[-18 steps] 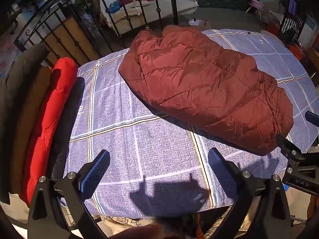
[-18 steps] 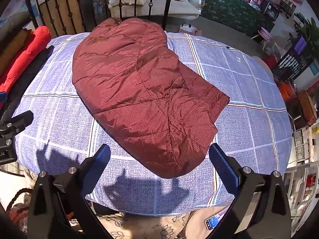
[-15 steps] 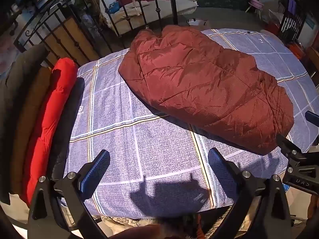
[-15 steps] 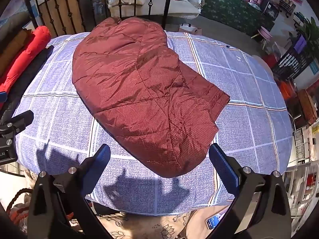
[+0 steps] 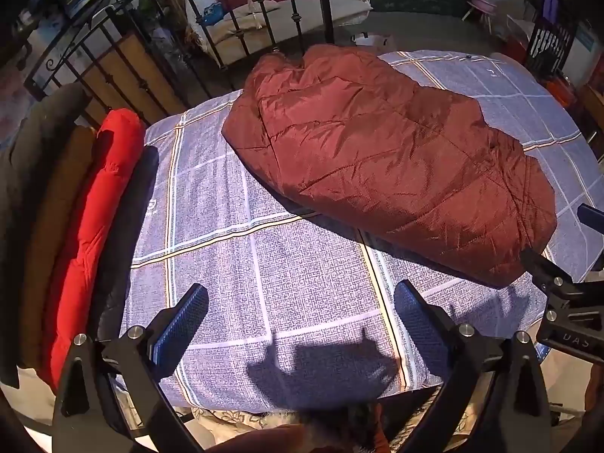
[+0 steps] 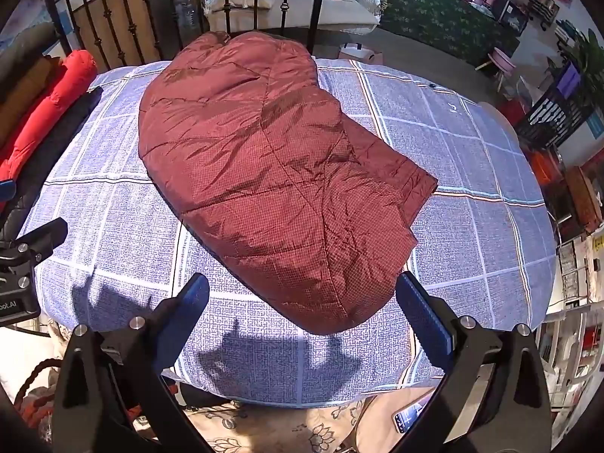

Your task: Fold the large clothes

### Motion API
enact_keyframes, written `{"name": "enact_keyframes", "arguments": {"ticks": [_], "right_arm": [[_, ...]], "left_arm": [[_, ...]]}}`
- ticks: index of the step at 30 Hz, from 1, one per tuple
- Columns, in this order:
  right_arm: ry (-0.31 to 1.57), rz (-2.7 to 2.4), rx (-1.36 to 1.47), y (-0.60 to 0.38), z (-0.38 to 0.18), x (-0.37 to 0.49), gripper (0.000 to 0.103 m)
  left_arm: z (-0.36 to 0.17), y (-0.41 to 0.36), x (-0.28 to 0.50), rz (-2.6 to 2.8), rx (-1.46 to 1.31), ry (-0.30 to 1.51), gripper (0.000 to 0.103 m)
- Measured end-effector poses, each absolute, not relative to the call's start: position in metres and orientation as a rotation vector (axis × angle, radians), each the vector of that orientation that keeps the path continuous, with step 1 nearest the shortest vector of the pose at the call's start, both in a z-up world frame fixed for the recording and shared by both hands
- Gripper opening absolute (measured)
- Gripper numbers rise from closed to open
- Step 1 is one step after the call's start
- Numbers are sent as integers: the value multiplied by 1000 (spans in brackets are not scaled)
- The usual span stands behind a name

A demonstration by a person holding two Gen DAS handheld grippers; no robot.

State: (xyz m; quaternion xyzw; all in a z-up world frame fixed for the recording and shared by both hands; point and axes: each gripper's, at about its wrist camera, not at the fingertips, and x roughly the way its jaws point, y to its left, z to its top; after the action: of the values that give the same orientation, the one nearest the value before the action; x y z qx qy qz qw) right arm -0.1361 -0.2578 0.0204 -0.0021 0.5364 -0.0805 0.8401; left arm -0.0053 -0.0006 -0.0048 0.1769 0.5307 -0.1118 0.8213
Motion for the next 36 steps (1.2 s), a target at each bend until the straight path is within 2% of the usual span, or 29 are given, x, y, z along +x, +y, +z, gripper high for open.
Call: {"name": "enact_keyframes", "arguments": {"ticks": [36], "right_arm": [[1142,-161,9,-255,14,-140,98]], "left_arm": [[-16,5,-9,-232,363,1142,97]]}}
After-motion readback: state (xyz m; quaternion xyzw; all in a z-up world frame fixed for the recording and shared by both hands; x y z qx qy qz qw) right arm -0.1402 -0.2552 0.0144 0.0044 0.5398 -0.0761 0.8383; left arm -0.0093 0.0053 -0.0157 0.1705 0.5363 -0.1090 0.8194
